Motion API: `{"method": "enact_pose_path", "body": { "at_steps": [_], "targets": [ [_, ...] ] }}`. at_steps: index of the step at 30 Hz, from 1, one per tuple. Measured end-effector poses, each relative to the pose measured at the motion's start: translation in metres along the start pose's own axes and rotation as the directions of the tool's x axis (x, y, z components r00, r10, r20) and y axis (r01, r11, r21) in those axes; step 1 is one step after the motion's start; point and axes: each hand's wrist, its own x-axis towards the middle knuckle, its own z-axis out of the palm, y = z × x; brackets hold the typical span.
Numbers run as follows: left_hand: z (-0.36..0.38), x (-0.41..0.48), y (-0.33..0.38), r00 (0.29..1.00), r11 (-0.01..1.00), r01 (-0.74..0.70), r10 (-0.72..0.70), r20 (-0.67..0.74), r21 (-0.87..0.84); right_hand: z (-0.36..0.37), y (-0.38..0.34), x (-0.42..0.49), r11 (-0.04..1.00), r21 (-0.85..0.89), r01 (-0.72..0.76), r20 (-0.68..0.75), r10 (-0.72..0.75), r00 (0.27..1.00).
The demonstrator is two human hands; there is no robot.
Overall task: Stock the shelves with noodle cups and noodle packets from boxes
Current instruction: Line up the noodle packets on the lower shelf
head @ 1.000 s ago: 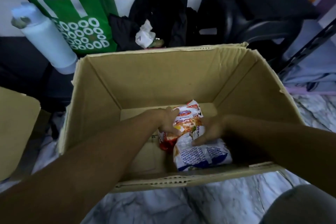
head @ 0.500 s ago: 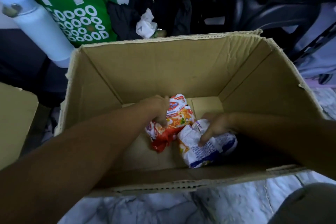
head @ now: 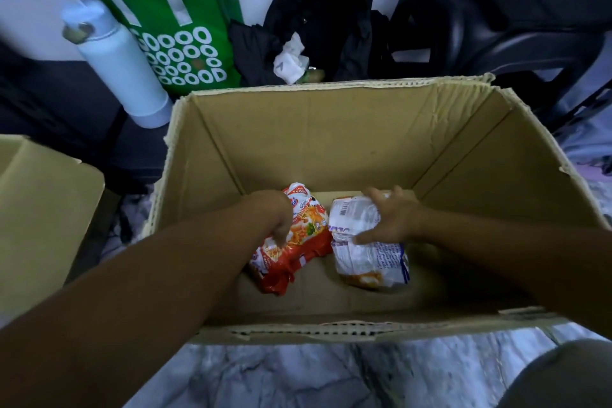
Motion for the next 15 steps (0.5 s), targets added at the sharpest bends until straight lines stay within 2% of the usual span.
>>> {"method": "enact_pose_path", "body": {
  "at_steps": [1, 4, 8, 11, 14, 15],
  "targets": [
    [0.000, -0.002, -0.001, 1.000, 1.000, -0.002, 0.002, -0.002, -0.017, 0.000, 0.004, 0.001, 0.998, 0.070, 0.006, -0.013, -0.005, 1.000],
    [-0.001, -0.003, -0.002, 1.000, 0.999, -0.016, 0.016, -0.008, -0.039, 0.000, 0.009, 0.005, 0.993, 0.101, 0.059, -0.099, -0.049, 0.994],
    [-0.003, 0.001, -0.001, 1.000, 0.999, -0.013, 0.013, 0.023, -0.029, -0.010, 0.006, 0.016, 0.997, 0.076, -0.004, -0.108, 0.012, 0.994],
    [-0.002, 0.009, -0.003, 0.999, 0.999, -0.027, 0.028, 0.038, -0.019, -0.020, 0.002, 0.014, 0.989, 0.150, 0.000, -0.063, 0.009, 0.998],
    [0.001, 0.019, -0.003, 0.997, 1.000, -0.013, 0.013, 0.071, 0.000, -0.026, 0.004, 0.002, 0.963, 0.226, 0.149, 0.012, -0.156, 0.988],
    [0.002, 0.021, -0.002, 0.996, 1.000, -0.012, 0.011, 0.085, 0.011, -0.028, 0.007, -0.004, 0.964, 0.134, 0.231, 0.107, -0.246, 0.963]
  ]
}}
